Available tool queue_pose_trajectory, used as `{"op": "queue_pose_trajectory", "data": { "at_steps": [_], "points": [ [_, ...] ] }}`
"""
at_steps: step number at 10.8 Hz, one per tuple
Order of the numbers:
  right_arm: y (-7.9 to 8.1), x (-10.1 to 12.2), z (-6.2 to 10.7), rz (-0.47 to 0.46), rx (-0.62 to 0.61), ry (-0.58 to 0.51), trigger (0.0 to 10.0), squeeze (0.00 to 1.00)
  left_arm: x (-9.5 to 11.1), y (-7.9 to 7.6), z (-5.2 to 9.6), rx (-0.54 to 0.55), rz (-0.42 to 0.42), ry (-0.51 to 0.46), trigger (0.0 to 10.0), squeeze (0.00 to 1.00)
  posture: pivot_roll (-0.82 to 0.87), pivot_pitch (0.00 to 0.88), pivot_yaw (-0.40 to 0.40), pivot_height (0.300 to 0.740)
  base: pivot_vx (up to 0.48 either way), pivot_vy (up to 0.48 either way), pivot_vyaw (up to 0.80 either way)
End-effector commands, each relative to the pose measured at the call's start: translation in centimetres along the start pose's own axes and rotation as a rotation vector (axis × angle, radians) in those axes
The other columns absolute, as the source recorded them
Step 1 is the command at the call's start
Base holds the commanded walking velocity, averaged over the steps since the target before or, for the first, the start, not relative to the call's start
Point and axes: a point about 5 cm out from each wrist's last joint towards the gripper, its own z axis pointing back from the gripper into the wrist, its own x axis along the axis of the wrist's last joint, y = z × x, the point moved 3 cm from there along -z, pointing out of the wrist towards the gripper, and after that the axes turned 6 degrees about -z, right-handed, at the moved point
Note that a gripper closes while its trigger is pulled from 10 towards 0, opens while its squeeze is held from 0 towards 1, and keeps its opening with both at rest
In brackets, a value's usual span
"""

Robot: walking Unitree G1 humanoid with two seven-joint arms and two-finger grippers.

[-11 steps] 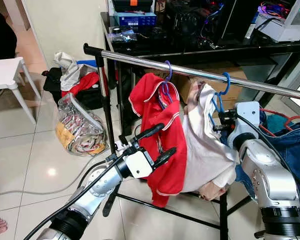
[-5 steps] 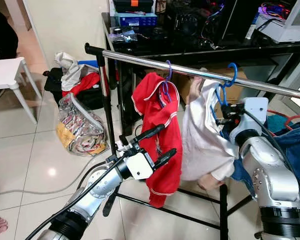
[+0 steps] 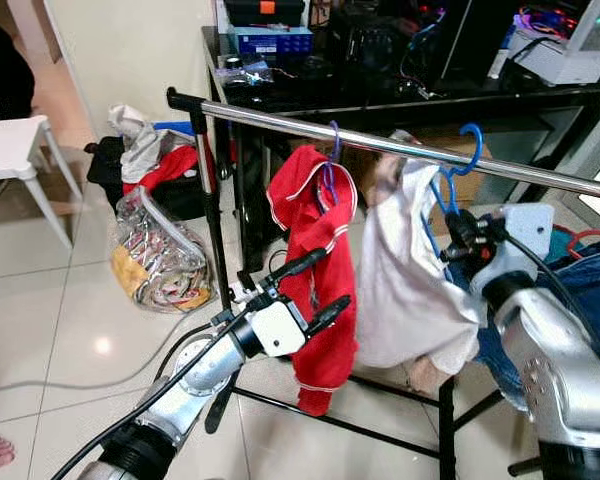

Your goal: Hang hanger

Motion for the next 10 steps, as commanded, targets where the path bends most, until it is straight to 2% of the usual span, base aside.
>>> {"op": "queue_pose_trajectory", "data": {
  "at_steps": [1,3,6,8,9,10],
  "points": [
    [0.6,1.0,0.4,0.041,0.033,-0.046,0.0,0.0,0.1,0.3,-0.1,0.02,0.011,0.004,10.0,0.0,0.06,0.0,-0.074,0.74,0.0,0.0,0.0],
    [1.0,-0.2,1.2,0.07,0.054,-0.012,0.0,0.0,0.0,0.5,-0.1,0.047,0.03,0.012,10.0,0.0,0.06,0.0,-0.074,0.74,0.0,0.0,0.0],
    [0.5,-2.2,1.8,0.112,0.039,0.042,0.0,0.0,-0.2,0.6,-0.2,0.067,0.046,0.022,10.0,0.0,0.05,0.0,-0.08,0.74,0.0,0.0,0.0],
    [-0.1,-2.9,2.2,0.133,0.006,0.042,0.0,0.0,-0.8,1.3,0.1,0.129,0.086,0.056,10.0,0.0,0.05,0.0,-0.071,0.74,0.0,0.0,0.0],
    [-0.2,-2.9,2.2,0.121,-0.015,0.012,8.4,0.0,-1.1,2.0,0.3,0.195,0.135,0.078,10.0,0.0,0.05,0.0,-0.067,0.74,0.0,0.0,0.0],
    [0.0,-3.1,2.4,0.099,-0.017,-0.01,10.0,0.0,-1.5,2.5,0.5,0.253,0.19,0.097,10.0,0.0,0.05,0.0,-0.066,0.74,0.0,0.0,0.0]
  ]
}}
